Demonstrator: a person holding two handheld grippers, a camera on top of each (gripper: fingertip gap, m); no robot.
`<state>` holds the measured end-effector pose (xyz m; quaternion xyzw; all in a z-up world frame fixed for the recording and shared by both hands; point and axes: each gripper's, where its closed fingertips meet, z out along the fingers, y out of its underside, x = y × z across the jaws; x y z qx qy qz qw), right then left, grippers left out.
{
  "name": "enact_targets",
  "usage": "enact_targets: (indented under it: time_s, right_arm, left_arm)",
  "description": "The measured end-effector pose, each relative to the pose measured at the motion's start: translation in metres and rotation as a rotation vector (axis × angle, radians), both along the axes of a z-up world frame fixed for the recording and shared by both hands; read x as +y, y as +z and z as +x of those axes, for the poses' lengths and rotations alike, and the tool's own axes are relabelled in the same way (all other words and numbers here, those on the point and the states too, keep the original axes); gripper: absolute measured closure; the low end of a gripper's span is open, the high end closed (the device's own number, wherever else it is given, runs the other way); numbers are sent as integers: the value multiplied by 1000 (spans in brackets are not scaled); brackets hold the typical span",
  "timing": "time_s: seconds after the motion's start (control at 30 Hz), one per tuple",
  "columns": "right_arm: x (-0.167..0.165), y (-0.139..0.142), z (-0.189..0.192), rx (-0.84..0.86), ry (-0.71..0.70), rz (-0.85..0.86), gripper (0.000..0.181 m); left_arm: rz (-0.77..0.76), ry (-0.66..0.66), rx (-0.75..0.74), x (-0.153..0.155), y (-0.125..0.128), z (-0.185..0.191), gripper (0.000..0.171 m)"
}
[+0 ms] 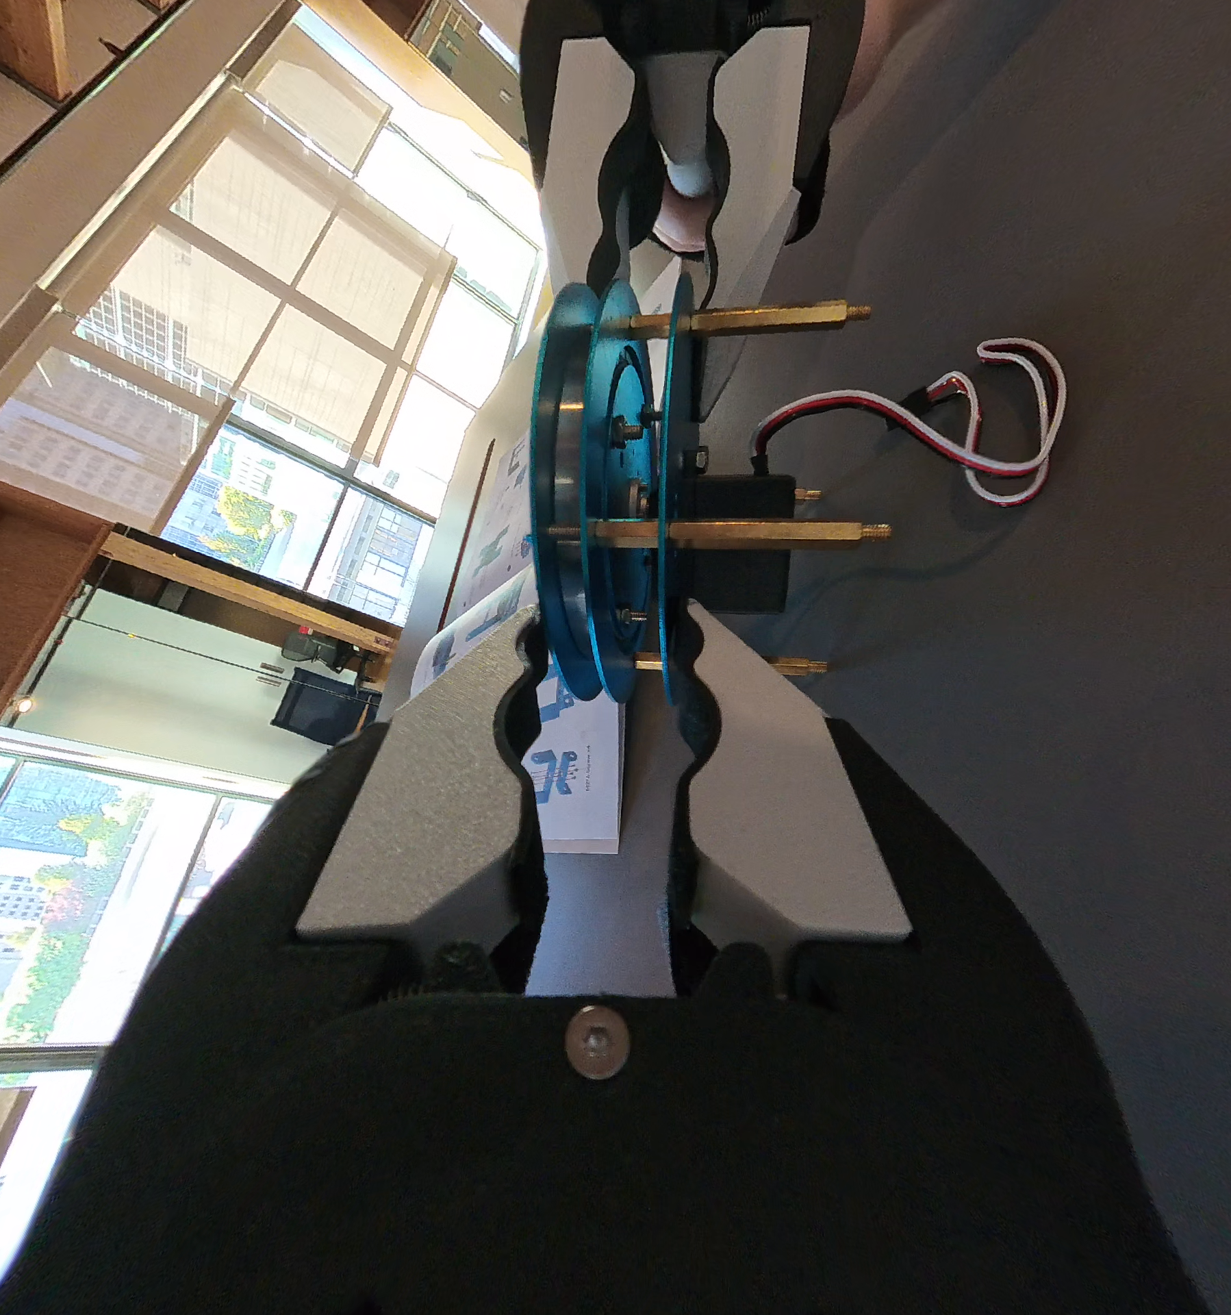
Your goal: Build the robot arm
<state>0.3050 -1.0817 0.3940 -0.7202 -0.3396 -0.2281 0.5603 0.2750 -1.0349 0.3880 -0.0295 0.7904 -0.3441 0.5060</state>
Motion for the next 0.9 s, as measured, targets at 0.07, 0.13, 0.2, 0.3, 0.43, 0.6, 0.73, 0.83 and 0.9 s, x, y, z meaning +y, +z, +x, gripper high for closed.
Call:
enact_targets:
  time_s: [0.07, 0.13, 0.2, 0.3, 0.43, 0.6, 0.73, 0.83, 0.9]
  right_arm:
    - [0, 0, 1, 27, -1, -2, 149]
    - [1, -1, 2, 57, -4, -7, 149]
    - [1, -1, 3, 77, -5, -11, 149]
    - [2, -2, 3, 100, -5, -15, 149]
    - [2, -3, 2, 157, 1, -37, 149]
    - [2, -6, 1, 220, 14, -67, 149]
    - [2, -6, 1, 222, 13, -68, 148]
    - [1, -6, 0, 220, 15, -70, 149]
    - [1, -6, 0, 215, 15, -69, 149]
  left_arm:
    - [-19, 5, 24, 1, 0, 1, 139]
    - [-37, 13, 51, 1, -1, 3, 139]
    - [-48, 18, 70, 2, -1, 4, 139]
    - [-61, 22, 90, 2, -2, 4, 138]
    - [-88, 19, 141, 2, -3, 4, 139]
    - [-116, 2, 193, 0, -5, 2, 138]
    - [-117, 0, 193, 0, -5, 2, 138]
    - [-115, -2, 192, 0, -5, 2, 138]
    - [-112, -3, 191, 0, -5, 2, 138]
